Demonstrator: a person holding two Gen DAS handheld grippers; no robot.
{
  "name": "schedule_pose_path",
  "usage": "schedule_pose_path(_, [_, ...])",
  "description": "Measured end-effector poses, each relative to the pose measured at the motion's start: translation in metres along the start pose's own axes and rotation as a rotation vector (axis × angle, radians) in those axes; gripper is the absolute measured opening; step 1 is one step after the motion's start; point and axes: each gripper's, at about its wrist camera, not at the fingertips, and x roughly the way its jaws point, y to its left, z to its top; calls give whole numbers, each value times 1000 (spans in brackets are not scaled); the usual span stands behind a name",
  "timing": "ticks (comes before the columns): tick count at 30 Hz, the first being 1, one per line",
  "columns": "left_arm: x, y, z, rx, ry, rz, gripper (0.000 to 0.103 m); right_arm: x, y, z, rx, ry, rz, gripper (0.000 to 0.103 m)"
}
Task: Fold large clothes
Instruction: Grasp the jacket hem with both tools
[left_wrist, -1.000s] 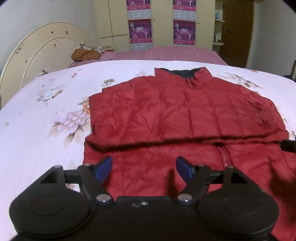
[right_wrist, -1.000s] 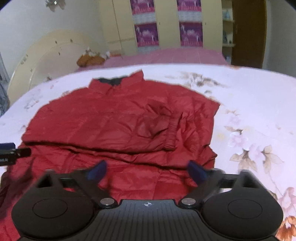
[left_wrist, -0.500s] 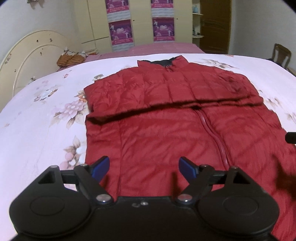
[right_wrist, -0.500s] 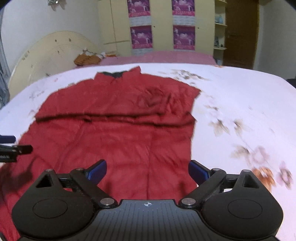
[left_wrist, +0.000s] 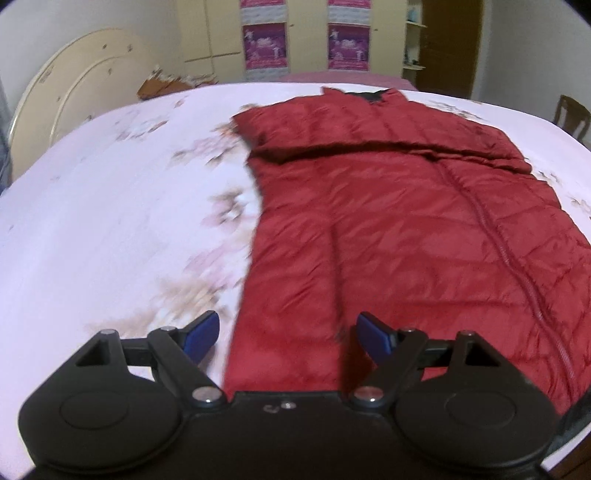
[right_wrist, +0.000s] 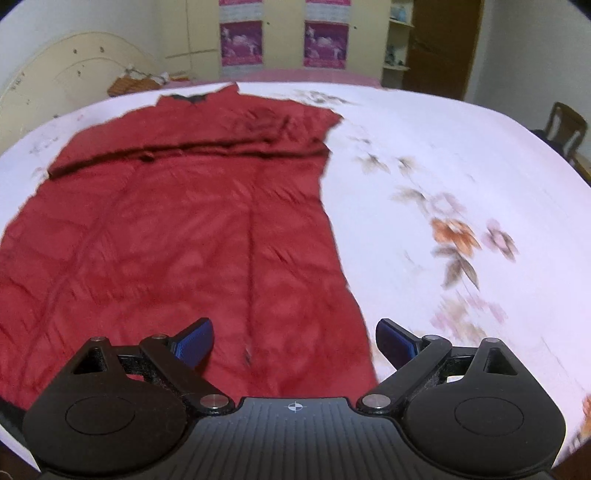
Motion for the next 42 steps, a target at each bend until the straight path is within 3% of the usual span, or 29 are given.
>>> schedule_pose_path(4, [-6,19,-15,-52,29,-22,78,-3,-11,-13,40,23,-16,94])
schedule_pose_path(11, [-13,32,-38,-145,56,-109,62,-8,-15,-31,108,54,43,93])
schedule_pose_path(13, [-15,30,-41,-147,63,-129,51,-10,-14,-34,117,55,58,93])
schedule_pose_path(15, [-18,28,-43,-145,70,-157,41,-14,-13,-37,126,51,87,70])
schedule_pose_path(16, [-17,27,-43,-144,76,-170,34,-16,-12,-37,128,51,93,67])
schedule_pose_path(19, [-17,26,-43,-151,92,-223,17,-19,-11,-37,138,55,138,41])
schedule_pose_path(20, [-17,26,-42,-165,98,-243,14,-20,-10,-36,148,59,161,24])
schedule_pose_path(21, [-16,27,-42,-180,99,-259,10,-20,-9,-36,155,63,179,13])
schedule_pose_path(25, [-21,31,-37,-231,66,-297,6,-27,-2,-31,128,42,179,9])
schedule_pose_path(31, [-48,34,-7,-263,-78,-334,6,-54,0,-3,100,-85,190,9])
schedule_pose_path(37, [-49,31,44,-263,-209,-334,6,-57,5,51,69,-217,188,9])
schedule_pose_path(42, [-28,29,94,-258,-270,-298,6,-32,4,105,49,-279,194,9])
